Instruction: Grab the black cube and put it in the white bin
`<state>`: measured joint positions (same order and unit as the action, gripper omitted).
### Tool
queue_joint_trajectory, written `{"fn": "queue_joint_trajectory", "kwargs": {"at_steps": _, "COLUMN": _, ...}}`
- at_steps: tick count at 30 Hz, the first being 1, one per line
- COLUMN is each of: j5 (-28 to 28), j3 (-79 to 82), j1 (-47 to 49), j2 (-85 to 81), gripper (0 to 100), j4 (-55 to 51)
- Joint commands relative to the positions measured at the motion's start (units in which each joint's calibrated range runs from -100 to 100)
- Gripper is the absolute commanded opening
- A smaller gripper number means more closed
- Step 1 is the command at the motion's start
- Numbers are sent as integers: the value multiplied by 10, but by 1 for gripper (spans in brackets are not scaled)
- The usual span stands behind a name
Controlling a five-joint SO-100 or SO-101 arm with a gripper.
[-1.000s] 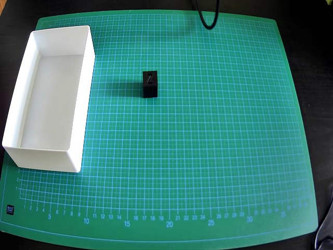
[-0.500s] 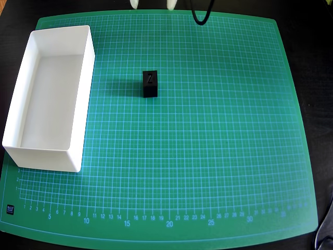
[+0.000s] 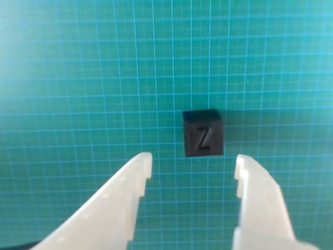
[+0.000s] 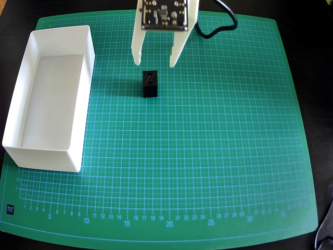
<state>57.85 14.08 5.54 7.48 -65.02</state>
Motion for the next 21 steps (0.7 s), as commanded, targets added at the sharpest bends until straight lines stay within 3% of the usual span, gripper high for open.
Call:
{"fn": "queue_joint_trajectory", "kwargs": {"at_steps": 1, "j5": -3, "j3": -20, "j1": -34, "j2": 12, "gripper": 22, "j4": 4}}
{"fn": "queue_joint_trajectory", "kwargs": {"at_steps": 6, "j5": -28, "j3": -21, "j1": -65, "j2": 16, "gripper": 22, "j4": 5}}
{"fn": "queue_joint_trajectory", "kwargs": {"at_steps": 21, "j5": -28, "j3": -26, "j1": -44, "j2": 17, "gripper": 22, "j4": 6}}
